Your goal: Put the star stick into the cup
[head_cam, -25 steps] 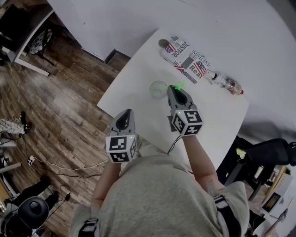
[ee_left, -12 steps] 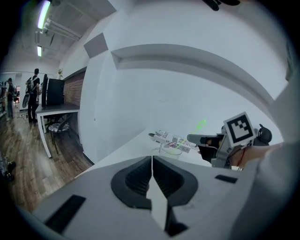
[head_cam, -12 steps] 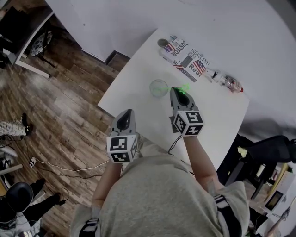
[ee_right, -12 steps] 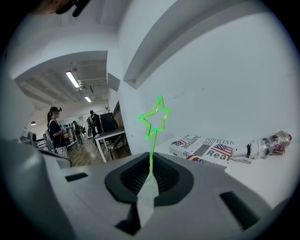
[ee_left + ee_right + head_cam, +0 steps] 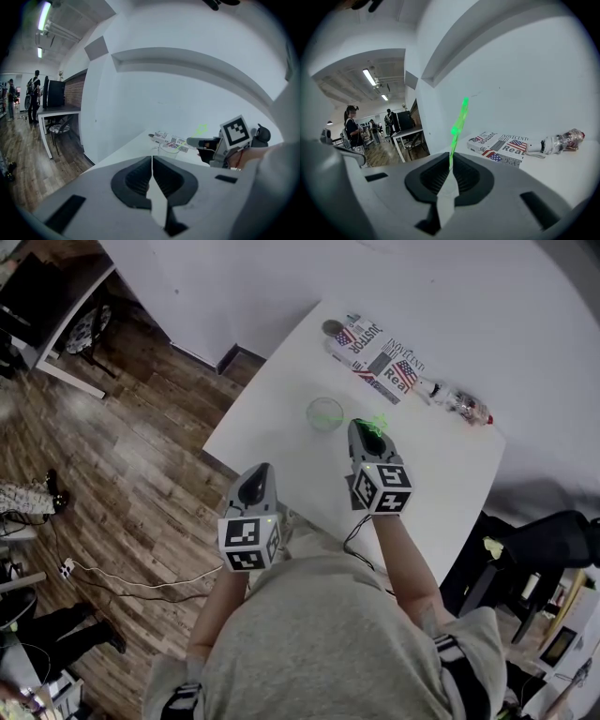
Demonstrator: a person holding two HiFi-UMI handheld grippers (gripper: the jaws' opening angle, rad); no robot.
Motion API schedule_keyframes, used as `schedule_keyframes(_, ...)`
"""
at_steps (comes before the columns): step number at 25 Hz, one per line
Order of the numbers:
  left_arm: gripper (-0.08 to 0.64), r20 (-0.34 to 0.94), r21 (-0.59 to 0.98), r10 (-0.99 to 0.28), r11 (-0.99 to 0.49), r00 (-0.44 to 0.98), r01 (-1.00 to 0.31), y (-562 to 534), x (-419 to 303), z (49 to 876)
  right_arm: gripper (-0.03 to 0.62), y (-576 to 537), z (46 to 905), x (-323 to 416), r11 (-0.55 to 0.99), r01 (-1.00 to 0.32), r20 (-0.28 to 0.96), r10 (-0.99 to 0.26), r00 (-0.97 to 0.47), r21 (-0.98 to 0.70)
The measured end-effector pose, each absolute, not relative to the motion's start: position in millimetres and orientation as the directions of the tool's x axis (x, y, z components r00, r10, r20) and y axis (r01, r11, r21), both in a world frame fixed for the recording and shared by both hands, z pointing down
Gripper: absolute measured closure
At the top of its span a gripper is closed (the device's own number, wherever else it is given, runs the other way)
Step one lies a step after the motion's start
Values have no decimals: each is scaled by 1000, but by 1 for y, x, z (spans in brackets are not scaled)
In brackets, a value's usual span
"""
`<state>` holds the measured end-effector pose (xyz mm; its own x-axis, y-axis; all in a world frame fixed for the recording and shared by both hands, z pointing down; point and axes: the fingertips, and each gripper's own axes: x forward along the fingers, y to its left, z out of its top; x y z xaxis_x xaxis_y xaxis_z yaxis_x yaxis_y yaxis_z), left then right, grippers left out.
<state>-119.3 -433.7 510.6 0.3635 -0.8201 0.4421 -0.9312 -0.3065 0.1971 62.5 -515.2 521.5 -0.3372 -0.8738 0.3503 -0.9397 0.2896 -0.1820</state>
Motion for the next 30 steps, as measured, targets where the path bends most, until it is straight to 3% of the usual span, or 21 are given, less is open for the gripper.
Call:
schedule_keyframes(14,551,423,192,-830,-310,364,-931,-388,-130,503,528,-474,515,57,278,-945,358,-876,-324,-175)
schedule_keyframes(30,551,380,184,-850,-316,364,-931,-297,-135,492,526,-365,461,39,334,-932,234,-904,-359,-137)
